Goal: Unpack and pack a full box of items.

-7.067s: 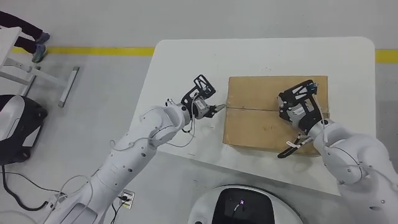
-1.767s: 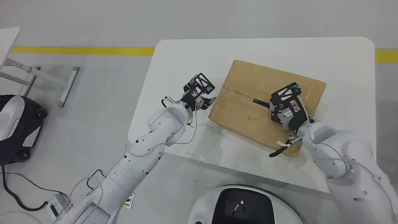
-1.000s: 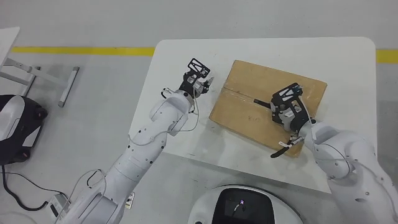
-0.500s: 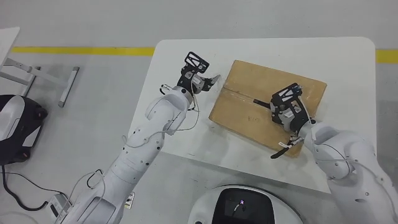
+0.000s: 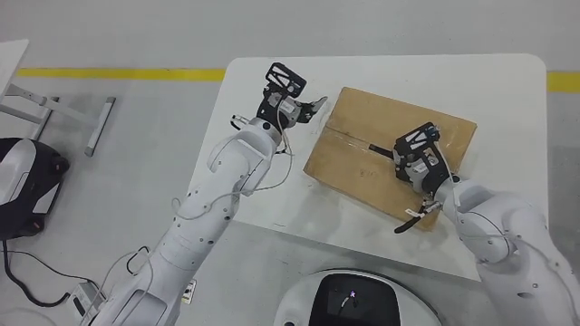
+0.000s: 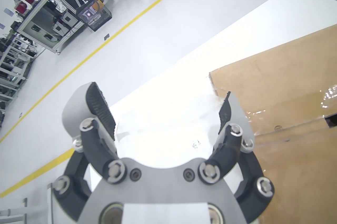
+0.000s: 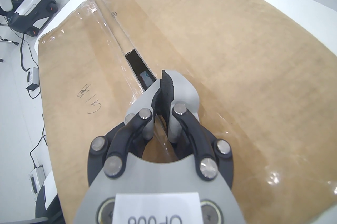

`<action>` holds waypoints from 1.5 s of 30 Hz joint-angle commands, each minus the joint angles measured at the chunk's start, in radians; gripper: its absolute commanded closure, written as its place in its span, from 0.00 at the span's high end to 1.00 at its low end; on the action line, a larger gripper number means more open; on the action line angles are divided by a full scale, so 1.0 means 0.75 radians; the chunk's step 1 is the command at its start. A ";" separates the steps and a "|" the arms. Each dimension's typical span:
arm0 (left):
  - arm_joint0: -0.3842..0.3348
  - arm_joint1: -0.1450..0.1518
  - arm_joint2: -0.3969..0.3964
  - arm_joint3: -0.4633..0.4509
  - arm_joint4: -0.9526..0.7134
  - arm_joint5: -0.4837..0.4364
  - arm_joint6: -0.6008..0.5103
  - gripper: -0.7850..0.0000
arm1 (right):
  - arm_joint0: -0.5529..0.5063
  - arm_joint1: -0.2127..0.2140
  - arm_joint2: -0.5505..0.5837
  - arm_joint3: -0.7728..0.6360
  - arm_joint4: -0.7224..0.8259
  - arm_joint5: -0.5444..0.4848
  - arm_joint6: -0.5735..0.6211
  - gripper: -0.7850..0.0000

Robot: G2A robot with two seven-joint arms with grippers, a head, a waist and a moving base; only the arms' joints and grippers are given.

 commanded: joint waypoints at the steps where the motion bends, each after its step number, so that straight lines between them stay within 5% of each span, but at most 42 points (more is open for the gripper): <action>1: -0.008 -0.002 -0.001 -0.020 -0.009 -0.002 -0.009 1.00 | -0.004 0.001 0.007 -0.009 0.001 0.003 -0.003 0.00; 14: -0.057 -0.016 0.029 -0.123 -0.035 -0.072 -0.054 1.00 | -0.051 0.011 0.087 -0.105 0.033 0.006 -0.019 0.00; 24: 0.019 -0.009 -0.079 -0.400 -0.340 -0.214 -0.195 1.00 | -0.048 0.009 0.084 -0.080 0.044 0.000 -0.037 0.00; 32: -0.059 -0.013 -0.073 -0.585 -0.580 -0.265 -0.324 1.00 | -0.037 0.006 0.080 -0.047 0.052 -0.004 -0.054 0.00; 38: -0.078 0.000 -0.120 -0.540 -0.517 -0.316 -0.433 1.00 | -0.036 0.005 0.077 -0.032 0.059 -0.009 -0.065 0.00; 45: 0.063 0.027 -0.222 -0.346 -0.228 -0.405 -0.375 1.00 | -0.030 0.006 0.081 -0.025 0.062 -0.027 -0.066 0.00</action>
